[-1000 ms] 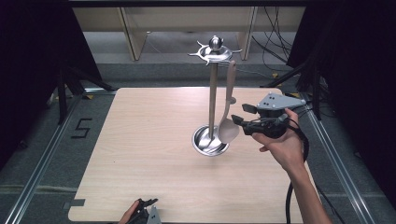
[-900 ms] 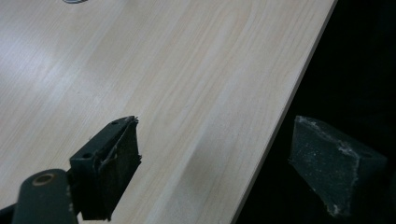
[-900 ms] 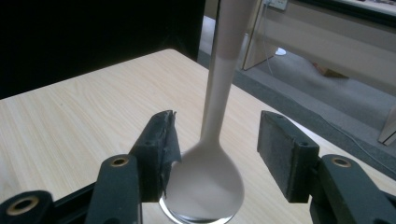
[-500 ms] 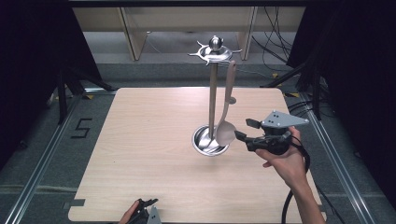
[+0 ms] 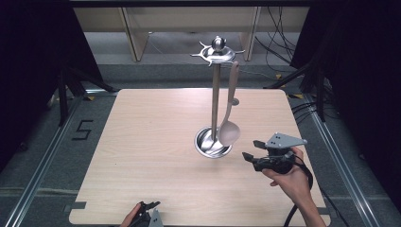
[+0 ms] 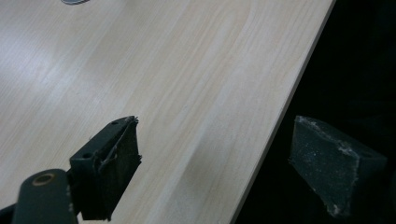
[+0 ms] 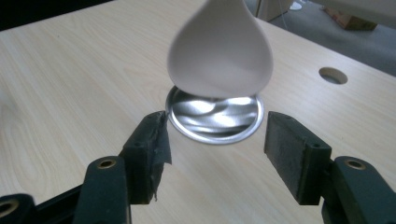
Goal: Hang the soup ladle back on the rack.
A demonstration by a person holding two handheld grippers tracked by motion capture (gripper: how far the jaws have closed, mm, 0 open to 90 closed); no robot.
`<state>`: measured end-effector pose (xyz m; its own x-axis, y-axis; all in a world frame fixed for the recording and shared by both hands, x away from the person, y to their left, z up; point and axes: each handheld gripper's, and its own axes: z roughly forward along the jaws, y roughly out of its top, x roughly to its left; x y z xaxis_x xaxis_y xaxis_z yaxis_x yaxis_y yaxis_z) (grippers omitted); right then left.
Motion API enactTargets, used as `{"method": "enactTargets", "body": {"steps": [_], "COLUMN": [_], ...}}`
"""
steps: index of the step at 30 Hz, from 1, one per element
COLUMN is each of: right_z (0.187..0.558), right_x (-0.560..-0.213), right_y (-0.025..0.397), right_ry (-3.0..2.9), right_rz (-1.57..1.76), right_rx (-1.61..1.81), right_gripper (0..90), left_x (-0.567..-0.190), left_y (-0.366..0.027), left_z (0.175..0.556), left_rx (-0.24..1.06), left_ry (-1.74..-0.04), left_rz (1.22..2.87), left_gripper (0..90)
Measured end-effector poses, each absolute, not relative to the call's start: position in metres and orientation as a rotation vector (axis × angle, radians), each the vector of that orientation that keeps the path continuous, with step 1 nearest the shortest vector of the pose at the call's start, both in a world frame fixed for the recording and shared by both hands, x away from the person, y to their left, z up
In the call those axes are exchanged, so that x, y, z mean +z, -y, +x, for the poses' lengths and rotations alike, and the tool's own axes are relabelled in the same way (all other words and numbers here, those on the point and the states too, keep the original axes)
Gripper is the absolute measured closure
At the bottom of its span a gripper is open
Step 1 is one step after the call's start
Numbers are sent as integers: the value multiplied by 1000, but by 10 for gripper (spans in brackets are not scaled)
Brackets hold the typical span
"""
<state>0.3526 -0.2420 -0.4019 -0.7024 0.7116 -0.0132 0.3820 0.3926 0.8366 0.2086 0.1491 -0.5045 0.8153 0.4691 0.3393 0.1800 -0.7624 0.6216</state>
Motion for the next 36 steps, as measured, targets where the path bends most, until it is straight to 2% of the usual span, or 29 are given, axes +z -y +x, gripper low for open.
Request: {"method": "enactTargets", "body": {"steps": [17, 36], "right_z": [329, 291], "right_x": [-420, -465], "right_y": [246, 252], "right_ry": [-2315, -2394], "right_rz": [891, 874], "right_rx": [1182, 1048], "right_gripper": [372, 364], "left_x": [-506, -506], "left_y": [-149, -150], "left_z": [210, 210], "left_rx": [654, 654], "left_ry": [-478, -486], "left_rz": [2413, 2410], "left_gripper": [149, 149]}}
